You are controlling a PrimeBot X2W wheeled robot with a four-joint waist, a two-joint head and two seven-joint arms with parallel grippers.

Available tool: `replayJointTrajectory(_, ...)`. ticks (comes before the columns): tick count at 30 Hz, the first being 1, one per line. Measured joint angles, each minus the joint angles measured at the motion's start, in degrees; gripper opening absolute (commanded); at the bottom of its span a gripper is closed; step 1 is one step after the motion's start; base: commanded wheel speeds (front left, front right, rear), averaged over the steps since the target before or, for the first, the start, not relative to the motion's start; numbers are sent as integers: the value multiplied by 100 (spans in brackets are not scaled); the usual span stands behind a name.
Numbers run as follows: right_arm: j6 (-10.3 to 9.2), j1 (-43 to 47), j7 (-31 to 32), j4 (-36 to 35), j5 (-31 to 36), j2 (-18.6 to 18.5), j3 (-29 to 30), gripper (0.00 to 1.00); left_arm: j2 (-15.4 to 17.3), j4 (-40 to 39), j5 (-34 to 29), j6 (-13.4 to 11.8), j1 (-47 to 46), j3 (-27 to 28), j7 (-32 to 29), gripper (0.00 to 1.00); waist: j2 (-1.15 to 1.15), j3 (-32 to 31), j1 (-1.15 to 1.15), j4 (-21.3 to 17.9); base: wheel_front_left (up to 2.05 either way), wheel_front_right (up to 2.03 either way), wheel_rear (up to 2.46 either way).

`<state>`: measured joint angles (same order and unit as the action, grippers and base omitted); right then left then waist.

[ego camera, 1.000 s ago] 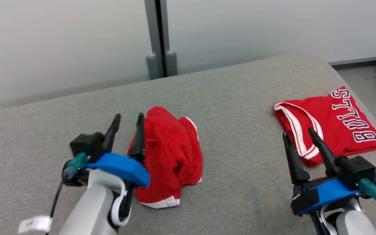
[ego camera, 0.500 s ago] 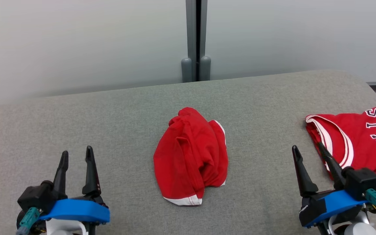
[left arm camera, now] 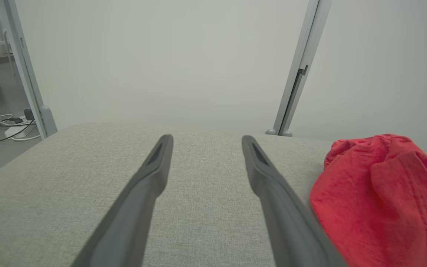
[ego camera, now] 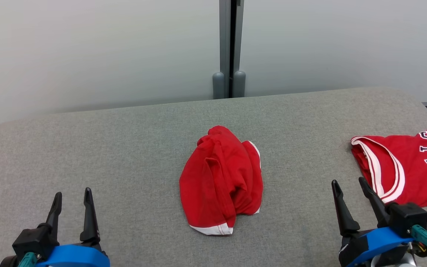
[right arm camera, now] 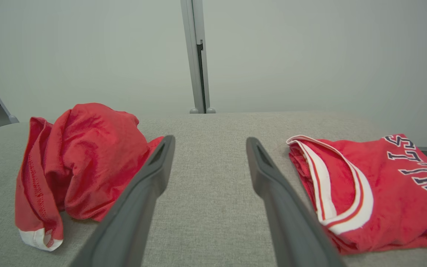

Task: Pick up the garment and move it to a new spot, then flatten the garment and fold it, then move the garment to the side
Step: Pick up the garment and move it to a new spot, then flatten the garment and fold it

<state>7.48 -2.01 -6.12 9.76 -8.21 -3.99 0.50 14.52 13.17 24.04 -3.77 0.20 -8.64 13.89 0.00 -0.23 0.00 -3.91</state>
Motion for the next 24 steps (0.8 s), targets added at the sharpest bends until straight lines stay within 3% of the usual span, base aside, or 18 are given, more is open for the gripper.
replayJointTrajectory(13, 1, -24, 51, 20, -24, 31, -250, 100, -31, -315, 98, -107, 99, -46, -178, 100, 0, 57, 0, 67, 0, 0, 0)
replayJointTrajectory(24, 1, -685, 488, 616, -490, 67, -2189, 100, -33, -478, 114, -148, 91, -122, -222, 100, 0, 236, 0, 168, 0, 0, 0)
